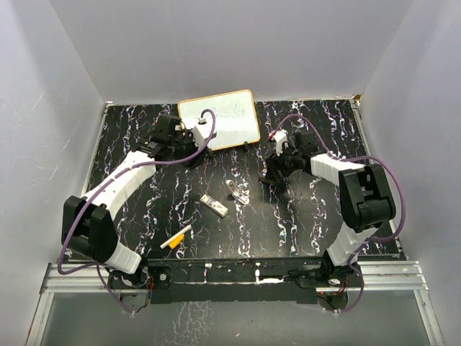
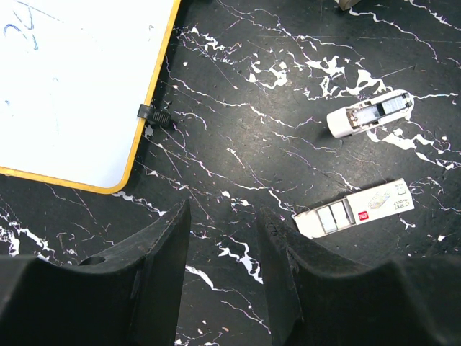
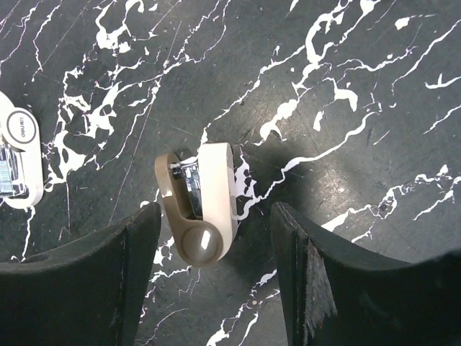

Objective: Load the staples into the stapler

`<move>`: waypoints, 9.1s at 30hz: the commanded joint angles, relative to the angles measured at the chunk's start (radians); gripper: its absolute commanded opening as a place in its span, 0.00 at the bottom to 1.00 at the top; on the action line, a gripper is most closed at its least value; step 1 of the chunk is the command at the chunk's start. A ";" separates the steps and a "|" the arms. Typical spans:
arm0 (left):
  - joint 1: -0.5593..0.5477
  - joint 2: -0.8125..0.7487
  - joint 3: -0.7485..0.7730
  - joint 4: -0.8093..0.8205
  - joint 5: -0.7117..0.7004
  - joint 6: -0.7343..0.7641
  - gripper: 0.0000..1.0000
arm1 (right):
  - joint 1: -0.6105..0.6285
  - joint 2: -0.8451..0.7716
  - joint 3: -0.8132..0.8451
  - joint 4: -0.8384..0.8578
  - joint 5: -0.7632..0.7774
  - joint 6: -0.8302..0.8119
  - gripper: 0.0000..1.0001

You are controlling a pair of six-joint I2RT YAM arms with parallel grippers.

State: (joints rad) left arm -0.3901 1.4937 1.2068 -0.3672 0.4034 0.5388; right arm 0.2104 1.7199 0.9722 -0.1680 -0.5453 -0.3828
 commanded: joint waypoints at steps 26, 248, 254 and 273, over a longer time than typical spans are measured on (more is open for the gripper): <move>0.005 -0.040 -0.012 -0.010 0.025 0.006 0.41 | -0.120 0.241 0.195 -0.181 -0.295 0.012 0.58; -0.218 0.313 0.036 0.101 0.258 0.245 0.45 | 0.211 0.078 0.103 0.120 -0.142 0.236 0.23; -0.190 0.253 0.037 0.103 0.311 0.220 0.65 | 0.204 0.057 0.097 0.112 -0.147 0.230 0.28; -0.078 0.222 -0.135 0.269 0.411 0.163 0.31 | 0.219 0.148 0.195 0.080 -0.296 0.359 0.45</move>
State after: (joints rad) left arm -0.4644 1.7119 1.0885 -0.1497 0.7521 0.7277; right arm 0.4175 1.8423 1.1275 -0.1036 -0.8162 -0.0456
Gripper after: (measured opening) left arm 0.334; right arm 0.449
